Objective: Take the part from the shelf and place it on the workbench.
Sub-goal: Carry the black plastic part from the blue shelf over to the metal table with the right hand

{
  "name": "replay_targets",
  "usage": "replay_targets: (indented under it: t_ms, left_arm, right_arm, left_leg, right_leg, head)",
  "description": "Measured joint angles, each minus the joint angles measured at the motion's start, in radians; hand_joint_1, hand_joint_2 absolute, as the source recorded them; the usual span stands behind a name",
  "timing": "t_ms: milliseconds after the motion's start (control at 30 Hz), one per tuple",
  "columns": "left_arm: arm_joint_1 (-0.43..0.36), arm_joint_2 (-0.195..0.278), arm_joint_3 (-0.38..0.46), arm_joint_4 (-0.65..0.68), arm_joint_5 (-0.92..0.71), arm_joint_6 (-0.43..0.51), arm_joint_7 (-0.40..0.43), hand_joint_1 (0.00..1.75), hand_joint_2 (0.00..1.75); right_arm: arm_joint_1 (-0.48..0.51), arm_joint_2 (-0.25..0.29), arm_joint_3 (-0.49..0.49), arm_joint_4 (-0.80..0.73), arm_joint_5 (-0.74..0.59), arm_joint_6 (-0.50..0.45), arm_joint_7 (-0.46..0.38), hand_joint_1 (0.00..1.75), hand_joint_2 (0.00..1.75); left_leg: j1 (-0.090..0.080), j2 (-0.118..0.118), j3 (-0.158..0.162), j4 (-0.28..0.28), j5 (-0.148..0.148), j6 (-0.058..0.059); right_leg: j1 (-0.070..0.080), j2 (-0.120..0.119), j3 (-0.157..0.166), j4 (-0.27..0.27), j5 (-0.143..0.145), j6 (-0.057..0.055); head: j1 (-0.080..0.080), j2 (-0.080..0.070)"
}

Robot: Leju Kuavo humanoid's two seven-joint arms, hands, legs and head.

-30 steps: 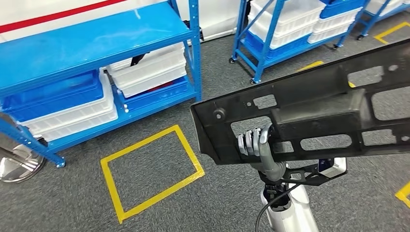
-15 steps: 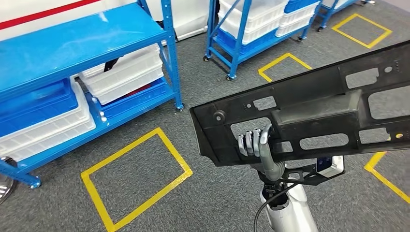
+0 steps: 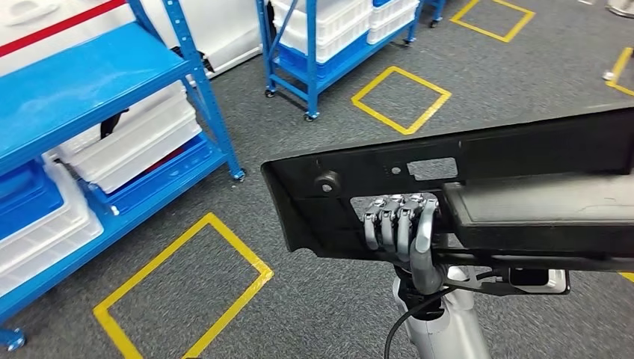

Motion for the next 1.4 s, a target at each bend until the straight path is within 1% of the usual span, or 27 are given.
replay_targets:
  t_ms: [33,67,133,200,267,333,400,467,500,533,567,633,700,767,800,867,933,967,1000,1033,1100,1167,1200,1267,1300,1333,1400]
  left_arm:
    - [0.002,0.001,-0.002,0.000,-0.005,-0.002,0.003,0.00,1.75]
    - [0.004,0.003,-0.004,0.000,-0.010,-0.005,0.008,0.00,1.75]
    - [0.007,0.007,-0.010,0.001,-0.020,-0.012,0.022,0.00,1.75]
    - [0.006,0.009,-0.016,0.002,-0.026,-0.015,0.039,0.00,1.75]
    - [0.003,0.011,-0.019,0.002,-0.027,-0.012,0.049,0.00,1.75]
    - [0.003,0.016,-0.020,0.002,-0.025,-0.004,0.053,0.00,1.75]
    - [0.004,0.022,-0.021,0.002,-0.020,0.005,0.055,0.00,1.75]
    - [0.006,0.029,-0.020,0.002,-0.016,0.008,0.055,0.00,1.75]
    - [0.005,0.033,-0.020,0.002,-0.015,0.008,0.055,0.00,1.75]
    - [0.005,0.037,-0.020,0.002,-0.014,0.008,0.055,0.00,1.75]
    - [0.004,0.040,-0.020,0.002,-0.013,0.008,0.054,0.00,1.75]
    - [0.002,0.044,-0.020,0.002,-0.013,0.008,0.053,0.00,1.75]
    - [0.001,0.051,-0.020,0.002,-0.013,0.009,0.049,0.00,1.75]
    - [0.000,0.058,-0.020,0.002,-0.012,0.013,0.045,0.00,1.75]
    - [-0.002,0.063,-0.020,0.002,-0.012,0.015,0.043,0.00,1.75]
    - [-0.003,0.072,-0.020,0.002,-0.012,0.019,0.039,0.00,1.75]
    - [-0.003,0.081,-0.020,0.002,-0.012,0.021,0.037,0.00,1.75]
    - [-0.002,0.087,-0.020,0.002,-0.012,0.023,0.037,0.00,1.75]
    - [-0.002,0.092,-0.020,0.002,-0.012,0.024,0.037,0.00,1.75]
    - [-0.001,0.097,-0.020,0.002,-0.012,0.025,0.037,0.00,1.75]
    - [-0.001,0.106,-0.020,0.002,-0.013,0.029,0.038,0.00,1.75]
    - [-0.001,0.113,-0.021,0.003,-0.022,0.035,0.043,0.00,1.75]
    - [-0.003,0.114,-0.023,0.003,-0.030,0.040,0.049,0.00,1.75]
    - [-0.008,0.116,-0.030,0.004,-0.047,0.051,0.062,0.00,1.75]
    - [-0.010,0.116,-0.034,0.004,-0.052,0.055,0.067,0.00,1.75]
    - [-0.010,0.116,-0.037,0.004,-0.055,0.057,0.070,0.00,1.75]
    - [-0.007,0.116,-0.041,0.004,-0.057,0.058,0.074,0.00,1.75]
  right_arm:
    - [0.001,0.000,0.005,-0.007,0.000,0.001,-0.002,1.75,1.75]
    - [0.001,0.001,0.009,-0.014,0.000,0.002,-0.003,1.75,1.75]
    - [0.001,0.001,0.016,-0.031,0.000,0.000,-0.005,1.75,1.75]
    - [0.001,0.002,0.022,-0.049,-0.001,-0.007,-0.006,1.75,1.75]
    - [0.000,0.002,0.026,-0.064,-0.003,-0.014,-0.003,1.75,1.75]
    - [-0.004,0.002,0.028,-0.075,-0.009,-0.020,0.004,1.75,1.75]
    - [-0.013,0.002,0.030,-0.081,-0.015,-0.027,0.014,1.75,1.75]
    - [-0.018,0.002,0.030,-0.082,-0.017,-0.030,0.021,1.75,1.75]
    - [-0.018,0.001,0.030,-0.082,-0.018,-0.030,0.022,1.75,1.75]
    - [-0.019,0.000,0.030,-0.082,-0.019,-0.030,0.022,1.75,1.75]
    - [-0.021,0.000,0.030,-0.082,-0.021,-0.030,0.021,1.75,1.75]
    - [-0.028,-0.001,0.030,-0.082,-0.025,-0.029,0.019,1.75,1.75]
    - [-0.038,-0.001,0.030,-0.081,-0.028,-0.028,0.016,1.75,1.75]
    - [-0.044,-0.003,0.030,-0.080,-0.029,-0.026,0.013,1.75,1.75]
    - [-0.045,-0.003,0.030,-0.079,-0.030,-0.026,0.011,1.75,1.75]
    - [-0.050,-0.004,0.030,-0.077,-0.031,-0.025,0.008,1.75,1.75]
    - [-0.055,-0.005,0.030,-0.071,-0.031,-0.025,0.005,1.75,1.75]
    - [-0.056,-0.006,0.030,-0.068,-0.031,-0.024,0.003,1.75,1.75]
    - [-0.055,-0.006,0.030,-0.064,-0.030,-0.023,0.001,1.75,1.75]
    - [-0.055,-0.007,0.030,-0.061,-0.029,-0.022,0.000,1.75,1.75]
    - [-0.056,-0.008,0.030,-0.057,-0.027,-0.020,-0.002,1.75,1.75]
    - [-0.056,-0.008,0.030,-0.055,-0.027,-0.018,-0.003,1.75,1.75]
    - [-0.056,-0.008,0.030,-0.054,-0.027,-0.017,-0.003,1.75,1.75]
    - [-0.052,-0.009,0.030,-0.054,-0.027,-0.014,-0.003,1.75,1.75]
    - [-0.049,-0.010,0.030,-0.054,-0.027,-0.012,-0.003,1.75,1.75]
    - [-0.046,-0.011,0.030,-0.054,-0.027,-0.011,-0.003,1.75,1.75]
    - [-0.043,-0.013,0.030,-0.055,-0.027,-0.011,-0.003,1.75,1.75]
  left_leg:
    - [0.002,-0.002,0.009,-0.026,0.027,-0.001]
    - [0.004,-0.011,0.033,-0.085,0.066,-0.001]
    - [0.011,-0.054,0.086,-0.209,0.120,0.001]
    - [0.012,-0.082,0.105,-0.258,0.128,0.008]
    - [0.009,-0.067,0.106,-0.263,0.131,0.020]
    - [0.010,-0.043,0.109,-0.271,0.138,0.034]
    - [0.008,-0.019,0.111,-0.276,0.141,0.043]
    - [0.005,0.006,0.110,-0.275,0.140,0.046]
    - [0.003,0.018,0.110,-0.275,0.139,0.046]
    - [0.002,0.030,0.111,-0.275,0.138,0.046]
    - [0.002,0.041,0.112,-0.275,0.137,0.045]
    - [-0.001,0.060,0.117,-0.275,0.132,0.041]
    - [-0.004,0.076,0.120,-0.276,0.128,0.032]
    - [-0.005,0.095,0.125,-0.281,0.127,0.021]
    - [-0.004,0.093,0.127,-0.280,0.123,0.016]
    - [-0.002,0.059,0.110,-0.234,0.090,0.010]
    - [0.000,0.017,0.052,-0.116,0.032,0.008]
    - [0.000,0.008,0.021,-0.057,0.012,0.007]
    - [0.000,0.005,0.001,-0.023,0.010,0.006]
    - [0.001,0.002,-0.003,-0.025,0.027,0.006]
    - [0.004,-0.016,0.033,-0.124,0.100,0.006]
    - [0.008,-0.058,0.076,-0.231,0.143,0.007]
    - [0.008,-0.072,0.087,-0.257,0.147,0.009]
    - [0.006,-0.065,0.092,-0.266,0.145,0.018]
    - [0.006,-0.054,0.094,-0.271,0.148,0.025]
    - [0.006,-0.043,0.097,-0.276,0.151,0.032]
    - [0.005,-0.019,0.100,-0.283,0.154,0.042]
  right_leg:
    - [-0.001,0.015,0.000,0.003,0.000,0.001]
    - [-0.002,0.029,0.000,0.007,-0.001,0.003]
    - [-0.003,0.053,-0.006,0.020,-0.006,0.011]
    - [-0.003,0.071,-0.017,0.030,-0.006,0.025]
    - [-0.007,0.084,-0.023,0.028,-0.001,0.039]
    - [-0.006,0.051,-0.037,0.056,-0.019,0.049]
    - [-0.004,-0.005,-0.082,0.154,-0.075,0.056]
    - [-0.007,-0.025,-0.136,0.269,-0.121,0.060]
    - [-0.008,-0.029,-0.145,0.289,-0.121,0.060]
    - [-0.009,-0.032,-0.134,0.271,-0.104,0.059]
    - [-0.009,-0.039,-0.104,0.218,-0.074,0.055]
    - [0.000,-0.076,-0.032,0.084,-0.028,0.044]
    - [0.012,-0.098,-0.003,0.022,-0.020,0.031]
    - [0.017,-0.080,-0.004,0.017,-0.018,0.021]
    - [0.014,-0.069,-0.001,0.010,-0.015,0.016]
    - [0.008,-0.050,0.007,-0.005,-0.007,0.006]
    - [0.006,-0.030,0.010,-0.008,-0.005,0.000]
    - [0.006,-0.018,0.010,-0.007,-0.005,-0.001]
    - [0.006,-0.005,0.009,-0.005,-0.006,-0.002]
    - [0.006,0.010,0.009,-0.002,-0.007,-0.002]
    - [0.004,0.038,0.008,0.006,-0.010,0.002]
    - [0.003,0.060,0.001,0.017,-0.014,0.011]
    - [0.002,0.070,-0.003,0.021,-0.015,0.017]
    - [0.000,0.088,-0.009,0.020,-0.011,0.029]
    - [-0.001,0.084,-0.010,0.021,-0.012,0.034]
    - [0.001,0.064,-0.016,0.033,-0.020,0.039]
    - [0.001,0.006,-0.053,0.114,-0.068,0.046]
  head:
    - [0.000,0.000]
    - [0.000,0.000]
    - [0.000,0.000]
    - [0.001,0.000]
    - [0.000,0.000]
    - [0.003,0.000]
    - [0.007,0.000]
    - [0.008,0.000]
    - [0.008,0.000]
    - [0.008,0.000]
    - [0.008,0.000]
    - [0.008,0.000]
    - [0.007,0.000]
    - [0.007,0.000]
    - [0.007,0.000]
    - [0.005,0.000]
    - [0.003,0.000]
    - [0.002,0.000]
    - [0.002,0.000]
    - [0.002,0.000]
    - [0.002,0.000]
    - [0.002,0.000]
    - [0.002,0.000]
    - [0.002,0.000]
    - [0.002,0.000]
    - [0.003,0.000]
    - [0.007,0.000]
